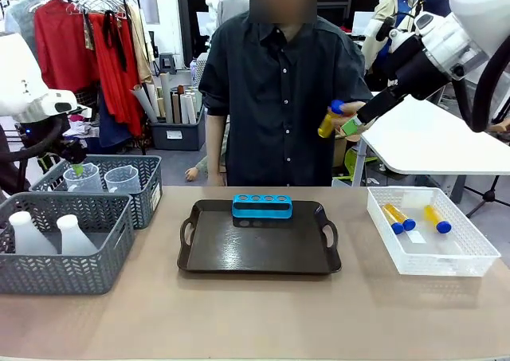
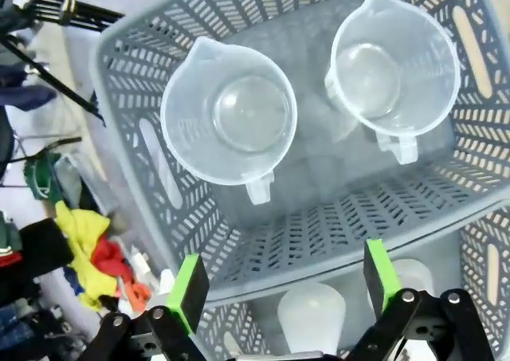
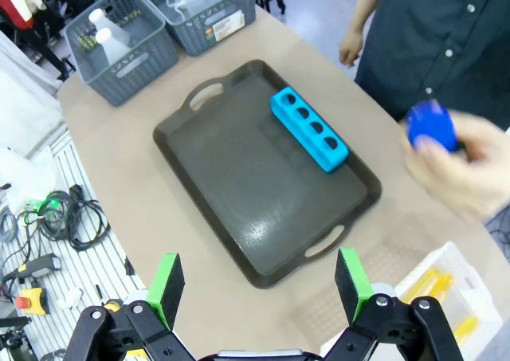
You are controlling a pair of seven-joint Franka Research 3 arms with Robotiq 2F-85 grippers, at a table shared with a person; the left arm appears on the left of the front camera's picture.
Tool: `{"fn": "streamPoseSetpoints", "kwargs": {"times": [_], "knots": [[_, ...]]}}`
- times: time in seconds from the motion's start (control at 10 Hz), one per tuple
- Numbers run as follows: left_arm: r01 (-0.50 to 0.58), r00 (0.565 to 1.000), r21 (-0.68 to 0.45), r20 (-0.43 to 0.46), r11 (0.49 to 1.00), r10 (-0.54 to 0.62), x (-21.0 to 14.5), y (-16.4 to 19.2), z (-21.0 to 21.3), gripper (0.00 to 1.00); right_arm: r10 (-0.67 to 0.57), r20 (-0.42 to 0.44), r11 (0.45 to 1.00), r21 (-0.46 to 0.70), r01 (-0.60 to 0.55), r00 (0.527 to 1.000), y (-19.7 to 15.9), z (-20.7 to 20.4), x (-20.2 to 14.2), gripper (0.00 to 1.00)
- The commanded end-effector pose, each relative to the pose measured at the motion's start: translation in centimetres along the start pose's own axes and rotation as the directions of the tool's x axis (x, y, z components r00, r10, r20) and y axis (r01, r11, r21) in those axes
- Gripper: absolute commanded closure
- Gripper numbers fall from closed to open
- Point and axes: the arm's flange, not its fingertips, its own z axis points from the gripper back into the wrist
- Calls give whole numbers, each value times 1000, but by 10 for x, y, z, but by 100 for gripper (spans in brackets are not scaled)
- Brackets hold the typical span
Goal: Prepare the laboratory tools.
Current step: Pick up one Large Measuring Cup and place it on the Handle tray.
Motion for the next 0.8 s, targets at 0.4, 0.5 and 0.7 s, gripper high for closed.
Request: {"fn": "streamPoseSetpoints", "kwargs": {"times": [0.4,0.5,0.7], "knots": [[-35,997,-15,-73,999,34,16,10,-57,0,-14,1,1000,8,14,1000,0,1,0,0],[-27,997,-2,-70,1000,27,18,12,-66,0,-14,1,1000,8,14,1000,0,1,0,0],[-74,997,56,-28,996,75,20,20,-84,0,-14,1,1000,8,14,1000,0,1,0,0]]}}
